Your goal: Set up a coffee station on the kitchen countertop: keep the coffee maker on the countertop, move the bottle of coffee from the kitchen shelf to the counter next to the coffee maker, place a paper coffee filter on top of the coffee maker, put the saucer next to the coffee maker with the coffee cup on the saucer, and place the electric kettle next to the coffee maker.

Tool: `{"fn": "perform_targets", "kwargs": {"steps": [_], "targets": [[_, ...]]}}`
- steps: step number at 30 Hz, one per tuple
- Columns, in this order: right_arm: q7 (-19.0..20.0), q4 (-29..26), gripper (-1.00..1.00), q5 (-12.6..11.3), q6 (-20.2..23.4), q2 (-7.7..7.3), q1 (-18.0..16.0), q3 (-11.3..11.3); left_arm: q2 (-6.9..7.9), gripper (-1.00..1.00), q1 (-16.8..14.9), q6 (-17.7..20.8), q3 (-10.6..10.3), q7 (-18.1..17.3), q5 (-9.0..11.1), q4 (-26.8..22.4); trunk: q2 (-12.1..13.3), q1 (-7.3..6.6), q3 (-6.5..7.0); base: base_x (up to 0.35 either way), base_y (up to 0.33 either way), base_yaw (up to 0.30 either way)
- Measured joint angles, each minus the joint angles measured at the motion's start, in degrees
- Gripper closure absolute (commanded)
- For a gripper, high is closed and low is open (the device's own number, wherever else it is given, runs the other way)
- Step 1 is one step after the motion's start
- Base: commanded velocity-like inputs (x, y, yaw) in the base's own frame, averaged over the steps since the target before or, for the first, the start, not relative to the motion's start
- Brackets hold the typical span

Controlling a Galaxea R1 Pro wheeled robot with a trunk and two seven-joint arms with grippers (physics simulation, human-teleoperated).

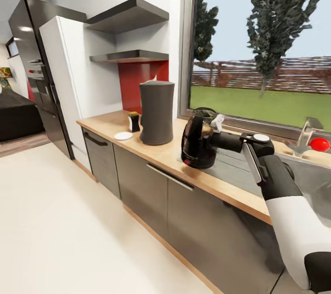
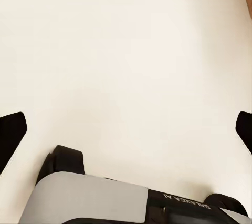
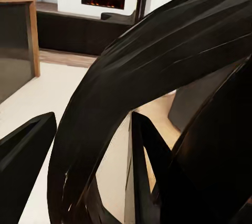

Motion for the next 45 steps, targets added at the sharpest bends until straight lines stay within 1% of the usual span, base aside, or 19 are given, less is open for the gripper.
{"fn": "perform_targets", "kwargs": {"steps": [7, 18, 33, 38, 45], "targets": [[-0.03, 0.14, 1.0, 0.09, 0.03, -0.06, 0.01, -0.08, -0.01, -1.0, -0.02, 0.0, 0.0, 0.0, -0.02, 0.02, 0.0, 0.01, 0.0, 0.297, 0.009, 0.065], [-0.09, 0.92, 1.0, 0.08, 0.04, -0.1, 0.01, -0.18, -0.01, -1.0, -0.02, 0.06, 0.0, 0.0, -0.02, 0.03, 0.0, 0.04, 0.0, 0.025, -0.002, 0.001], [-0.73, 0.95, 1.0, 0.17, -0.07, -0.09, 0.01, -0.18, -0.01, -1.0, -0.02, 0.07, 0.0, -0.02, -0.02, 0.0, 0.0, 0.01, 0.0, 0.177, 0.0, 0.0], [-2.21, 1.02, 1.0, 0.31, -0.19, -0.04, 0.01, -0.18, -0.01, -1.0, -0.02, 0.06, 0.0, -0.05, -0.02, 0.0, 0.0, 0.03, 0.0, 0.073, 0.006, 0.0], [-3.1, 1.9, 1.0, 0.29, -0.12, -0.02, 0.01, -0.15, -0.01, -1.0, -0.02, 0.05, 0.0, -0.08, -0.01, 0.02, 0.0, 0.02, 0.0, 0.159, 0.083, 0.0]]}}
